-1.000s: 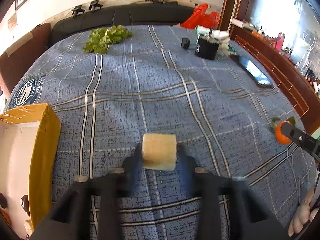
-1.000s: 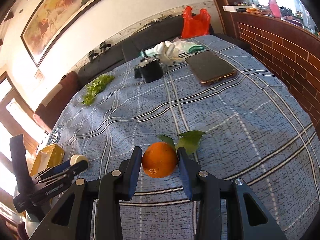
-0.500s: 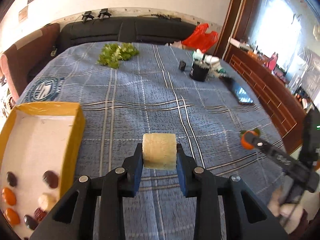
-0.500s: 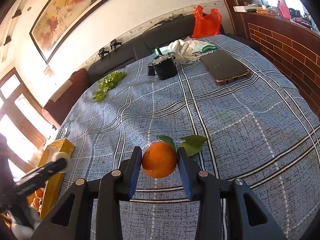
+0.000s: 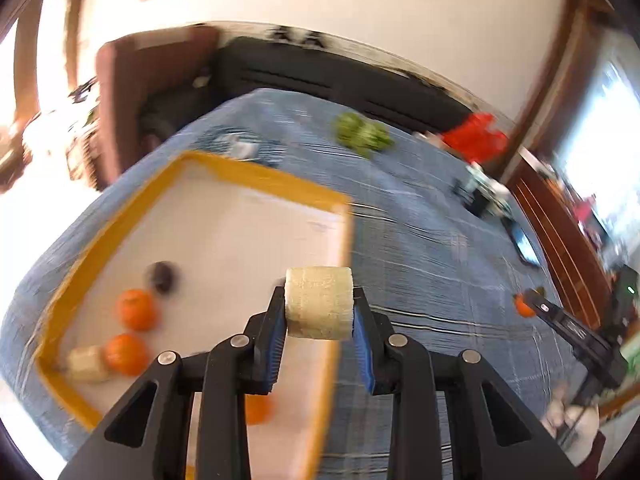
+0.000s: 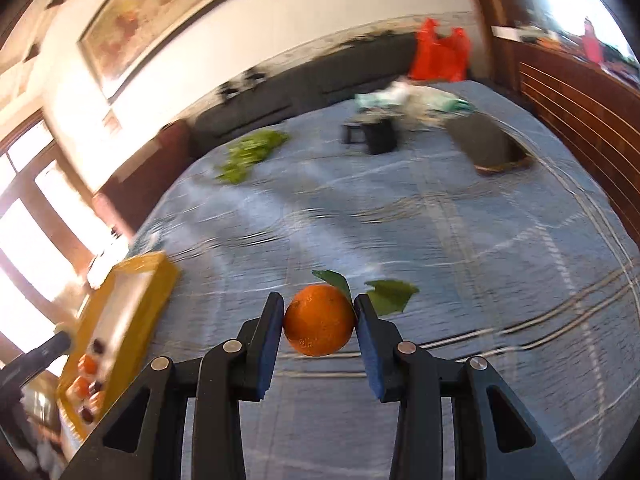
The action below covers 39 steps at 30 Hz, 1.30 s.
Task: Organize fruits
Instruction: 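Carry the sugarcane chunk and leafy orange into the tray and open both tools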
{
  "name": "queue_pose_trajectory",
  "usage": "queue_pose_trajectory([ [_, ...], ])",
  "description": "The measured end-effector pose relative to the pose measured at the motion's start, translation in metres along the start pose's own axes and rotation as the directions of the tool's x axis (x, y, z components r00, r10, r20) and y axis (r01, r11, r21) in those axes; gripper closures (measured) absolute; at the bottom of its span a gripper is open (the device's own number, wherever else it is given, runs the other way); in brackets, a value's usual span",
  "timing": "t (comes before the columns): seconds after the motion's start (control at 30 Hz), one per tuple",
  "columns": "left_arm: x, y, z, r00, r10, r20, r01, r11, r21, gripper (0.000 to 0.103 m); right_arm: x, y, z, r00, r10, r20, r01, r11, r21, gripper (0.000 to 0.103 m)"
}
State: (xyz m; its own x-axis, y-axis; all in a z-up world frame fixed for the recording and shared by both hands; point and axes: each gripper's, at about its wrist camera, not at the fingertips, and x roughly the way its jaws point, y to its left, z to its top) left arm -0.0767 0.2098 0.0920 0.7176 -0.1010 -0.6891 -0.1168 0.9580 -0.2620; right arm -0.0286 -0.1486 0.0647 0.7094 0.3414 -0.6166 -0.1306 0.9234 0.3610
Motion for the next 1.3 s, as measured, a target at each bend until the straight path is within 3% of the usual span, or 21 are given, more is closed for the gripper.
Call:
queue_pose_trajectory([
  [0.27,-0.018,0.082,-0.013,0.997,0.079,0.012,-0.077,0.987,-0.14,0.073,0.014,0.11,-0.005,0.987,0.141,-0.078,-0.152,0.977,-0.148,0.063],
  [0.43,-0.013,0.093,-0.022,0.993,0.116,0.01,-0.113,0.986,-0.126,0.073,0.043,0.168,-0.02,0.956,0.22,-0.192,-0.255,0.949,-0.185,0.063],
  [0.53,-0.006,0.094,-0.024,0.995,0.098,0.004,-0.097,0.988,-0.119,0.073,0.063,0.198,-0.029,0.93,0.255,-0.265,-0.314,0.926,-0.211,0.062],
  [0.67,0.006,0.098,-0.025,0.997,0.073,-0.019,-0.075,0.989,-0.128,0.073,0.091,0.228,-0.038,0.912,0.246,-0.328,-0.336,0.907,-0.255,0.062],
  [1.03,0.025,0.103,-0.022,0.998,0.04,-0.038,-0.045,0.99,-0.135,0.071,0.155,0.262,-0.05,0.884,0.177,-0.432,-0.323,0.9,-0.292,0.062],
  [1.3,0.018,0.108,-0.017,0.999,0.038,-0.005,-0.038,0.985,-0.166,0.041,0.16,0.265,-0.048,0.887,0.18,-0.425,-0.322,0.901,-0.292,0.059],
])
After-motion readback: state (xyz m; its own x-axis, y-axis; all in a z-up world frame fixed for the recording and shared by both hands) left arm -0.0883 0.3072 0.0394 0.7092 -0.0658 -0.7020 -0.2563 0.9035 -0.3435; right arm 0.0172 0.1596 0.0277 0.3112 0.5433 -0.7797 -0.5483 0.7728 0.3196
